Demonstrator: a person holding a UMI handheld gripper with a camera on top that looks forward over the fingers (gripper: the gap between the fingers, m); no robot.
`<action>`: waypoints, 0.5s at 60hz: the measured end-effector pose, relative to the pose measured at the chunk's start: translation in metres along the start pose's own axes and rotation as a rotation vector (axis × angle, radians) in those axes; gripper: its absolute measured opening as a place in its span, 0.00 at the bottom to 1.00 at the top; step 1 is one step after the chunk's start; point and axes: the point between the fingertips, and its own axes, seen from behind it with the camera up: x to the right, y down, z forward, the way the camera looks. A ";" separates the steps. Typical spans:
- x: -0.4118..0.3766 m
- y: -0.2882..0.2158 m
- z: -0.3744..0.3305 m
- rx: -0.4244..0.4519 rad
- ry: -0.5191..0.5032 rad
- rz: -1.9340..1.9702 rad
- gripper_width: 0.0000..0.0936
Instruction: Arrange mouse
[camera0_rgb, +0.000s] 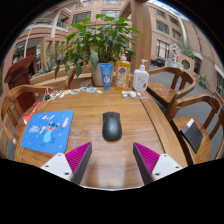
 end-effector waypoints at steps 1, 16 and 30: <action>0.000 -0.003 0.007 -0.002 0.000 0.001 0.91; -0.002 -0.036 0.091 -0.012 0.019 0.005 0.84; 0.001 -0.045 0.117 0.003 0.028 0.021 0.51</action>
